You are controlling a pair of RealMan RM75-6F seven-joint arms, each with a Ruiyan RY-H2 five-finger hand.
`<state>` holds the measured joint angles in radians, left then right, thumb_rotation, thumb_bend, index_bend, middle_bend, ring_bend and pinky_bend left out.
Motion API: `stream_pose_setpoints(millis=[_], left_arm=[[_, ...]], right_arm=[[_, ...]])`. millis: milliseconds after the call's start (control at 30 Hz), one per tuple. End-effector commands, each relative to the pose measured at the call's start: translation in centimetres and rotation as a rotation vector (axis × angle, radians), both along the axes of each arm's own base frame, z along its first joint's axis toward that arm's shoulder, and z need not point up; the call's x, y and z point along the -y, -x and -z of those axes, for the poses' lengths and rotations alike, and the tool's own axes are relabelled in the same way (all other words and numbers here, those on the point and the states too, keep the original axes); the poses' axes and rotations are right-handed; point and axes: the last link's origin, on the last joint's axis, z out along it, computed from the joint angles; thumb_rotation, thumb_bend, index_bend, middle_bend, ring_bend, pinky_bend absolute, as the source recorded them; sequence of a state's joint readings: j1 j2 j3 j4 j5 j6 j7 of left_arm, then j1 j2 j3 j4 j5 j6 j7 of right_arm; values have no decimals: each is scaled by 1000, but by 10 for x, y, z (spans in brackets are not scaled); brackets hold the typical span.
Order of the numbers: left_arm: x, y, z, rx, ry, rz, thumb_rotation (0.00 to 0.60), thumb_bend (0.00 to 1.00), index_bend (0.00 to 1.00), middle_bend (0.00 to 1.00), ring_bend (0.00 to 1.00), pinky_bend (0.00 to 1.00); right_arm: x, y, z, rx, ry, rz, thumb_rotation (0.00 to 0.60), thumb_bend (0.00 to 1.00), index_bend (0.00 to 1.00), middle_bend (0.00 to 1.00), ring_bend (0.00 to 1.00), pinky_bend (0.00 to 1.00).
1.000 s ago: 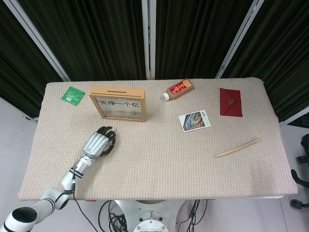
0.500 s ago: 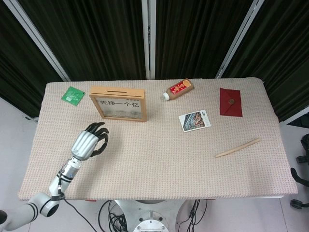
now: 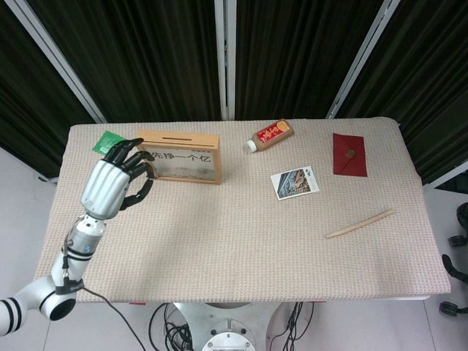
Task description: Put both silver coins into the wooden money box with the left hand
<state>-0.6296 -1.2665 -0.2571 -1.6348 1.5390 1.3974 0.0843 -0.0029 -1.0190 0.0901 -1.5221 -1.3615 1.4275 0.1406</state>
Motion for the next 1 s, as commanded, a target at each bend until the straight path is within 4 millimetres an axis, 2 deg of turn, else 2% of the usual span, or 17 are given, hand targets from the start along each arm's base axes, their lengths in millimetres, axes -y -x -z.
stream_pose_setpoints(millis=[33,167,300,400,500,667,1000], left_arm=[[-37,-34,-1,-9,27,-13,600,514,626,365,155,229],[-69,-53,14,-32,61,-74,600,514,625,365,155,229],[-92,-60,30,-50,101,-168,600,514,623,366,155,233],[-102,-61,39,-65,141,-222,600,514,622,365,155,231],[-106,-61,45,-50,202,-273,600,514,622,359,155,226],[-115,-62,46,-46,192,-302,600,514,623,355,155,214],[-123,-49,46,-25,198,-369,600,513,623,356,155,215]], right_arm=[[0,0,0,1,1,-3,600,276,0,0,0,0],[1,-2,-1,3,4,-8,600,277,0,0,0,0],[1,-3,-3,3,10,-9,600,277,0,0,0,0],[0,-2,-5,4,18,-11,600,277,0,0,0,0],[0,0,-5,9,22,-7,600,278,0,0,0,0],[0,2,-3,12,11,-6,600,284,0,0,0,0],[0,5,-4,14,15,6,600,285,0,0,0,0]])
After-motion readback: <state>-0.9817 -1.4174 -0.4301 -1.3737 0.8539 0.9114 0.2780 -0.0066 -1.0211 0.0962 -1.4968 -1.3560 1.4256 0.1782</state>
